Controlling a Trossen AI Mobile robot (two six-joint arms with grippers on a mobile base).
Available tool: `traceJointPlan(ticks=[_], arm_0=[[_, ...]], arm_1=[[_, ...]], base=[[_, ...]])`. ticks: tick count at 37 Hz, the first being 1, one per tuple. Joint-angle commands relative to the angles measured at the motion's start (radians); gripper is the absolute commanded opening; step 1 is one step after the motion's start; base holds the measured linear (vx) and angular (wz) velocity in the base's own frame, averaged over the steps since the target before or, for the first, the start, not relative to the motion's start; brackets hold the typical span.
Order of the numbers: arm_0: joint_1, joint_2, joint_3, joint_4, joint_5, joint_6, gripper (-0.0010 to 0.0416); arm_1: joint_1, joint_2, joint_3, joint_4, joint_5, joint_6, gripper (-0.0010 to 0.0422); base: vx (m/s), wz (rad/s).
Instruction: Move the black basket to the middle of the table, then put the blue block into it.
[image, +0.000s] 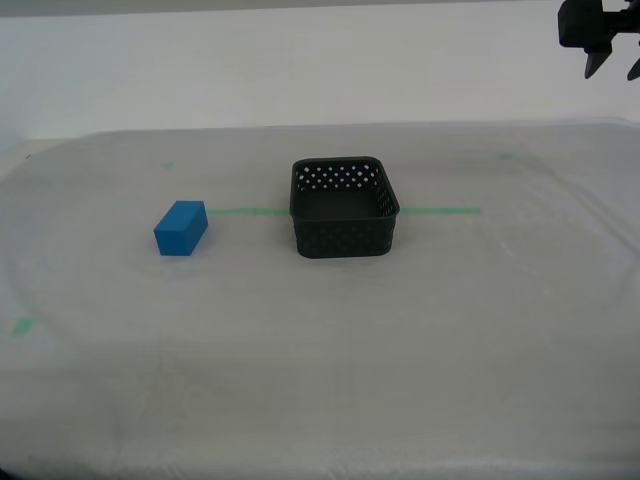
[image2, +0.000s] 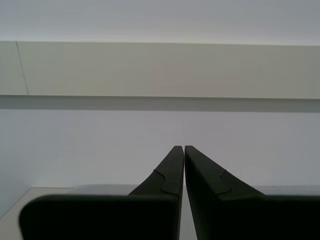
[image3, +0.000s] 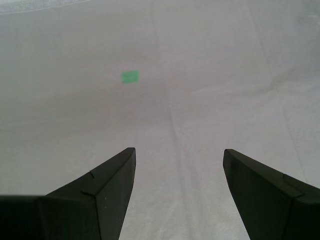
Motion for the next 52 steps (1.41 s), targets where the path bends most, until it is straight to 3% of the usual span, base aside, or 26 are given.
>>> traceJointPlan(ticks=[1,10,27,32,52], arm_0=[[0.0,-0.001,0.001,0.0,0.002,0.001,0.0246],[0.0,-0.001,0.001,0.001,0.002,0.001,0.0293],[0.0,-0.001,0.001,0.001,0.002,0.0,0.0374],[0.0,-0.001,0.001,-0.001,0.002,0.0,0.0393],[0.0,-0.001,0.001,-0.007,0.002,0.0,0.0395]], arm_1=[[0.0,0.0,0.0,0.005,-0.001,-0.009,0.0],[-0.001,-0.001,0.011,-0.038,0.0,-0.031,0.0],[-0.002,0.0,0.225,-0.645,0.0,-0.031,0.0],[-0.002,0.0,0.289,-0.8,0.0,-0.053,0.0],[-0.002,0.029,0.551,-1.308,0.0,-0.172,0.0]], base=[[0.0,0.0],[0.0,0.0],[0.0,0.0],[0.0,0.0],[0.0,0.0]])
